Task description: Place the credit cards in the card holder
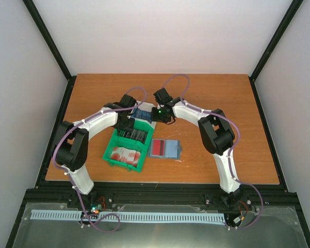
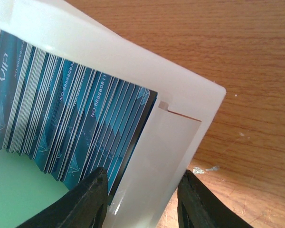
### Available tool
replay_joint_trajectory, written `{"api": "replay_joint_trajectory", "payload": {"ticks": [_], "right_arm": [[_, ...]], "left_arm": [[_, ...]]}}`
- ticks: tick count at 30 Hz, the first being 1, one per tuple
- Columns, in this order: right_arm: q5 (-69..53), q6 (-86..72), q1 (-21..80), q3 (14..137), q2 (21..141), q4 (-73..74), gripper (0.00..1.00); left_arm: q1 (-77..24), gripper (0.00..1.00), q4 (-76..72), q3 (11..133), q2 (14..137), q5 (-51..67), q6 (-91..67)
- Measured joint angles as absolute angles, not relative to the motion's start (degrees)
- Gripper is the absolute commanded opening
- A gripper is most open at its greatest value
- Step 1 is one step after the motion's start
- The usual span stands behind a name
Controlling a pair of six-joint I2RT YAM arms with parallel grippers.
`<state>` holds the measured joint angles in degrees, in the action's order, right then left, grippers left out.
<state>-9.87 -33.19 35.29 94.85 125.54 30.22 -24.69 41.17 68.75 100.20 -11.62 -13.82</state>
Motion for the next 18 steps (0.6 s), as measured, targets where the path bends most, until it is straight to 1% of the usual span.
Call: {"api": "replay_joint_trajectory", "payload": {"ticks": [9,18], "right_arm": [[-9.8,-33.2,35.3,94.9,125.5,30.2,0.39],[-9.9,-33.2,35.3,94.9,125.6,30.2,0.40]], "left_arm": [[-24.6,0.12,41.5,68.7,99.5,-15.5,-14.0],[-24.5,0.11,40.8,68.0,99.0,-16.6,-14.0]]}}
